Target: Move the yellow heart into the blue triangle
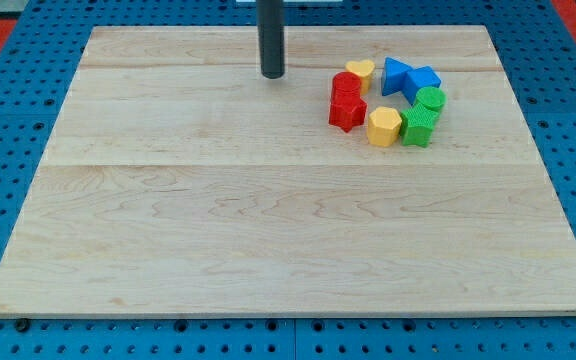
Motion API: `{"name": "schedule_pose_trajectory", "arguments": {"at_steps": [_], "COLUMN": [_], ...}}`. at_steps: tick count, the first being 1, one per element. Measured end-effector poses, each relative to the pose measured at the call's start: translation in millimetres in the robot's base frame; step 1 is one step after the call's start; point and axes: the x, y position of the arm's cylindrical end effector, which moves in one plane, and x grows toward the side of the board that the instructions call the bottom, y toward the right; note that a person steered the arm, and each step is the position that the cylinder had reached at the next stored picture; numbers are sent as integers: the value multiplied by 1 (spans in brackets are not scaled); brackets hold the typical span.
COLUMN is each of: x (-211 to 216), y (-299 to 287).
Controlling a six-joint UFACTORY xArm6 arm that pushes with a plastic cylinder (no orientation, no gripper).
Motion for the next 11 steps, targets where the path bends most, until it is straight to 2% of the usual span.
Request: {"name": "schedule_pose_trajectory", "arguments": {"at_steps": [1,5,8,11], "x": [0,1,1,2], "y": [25,34,75,81]}}
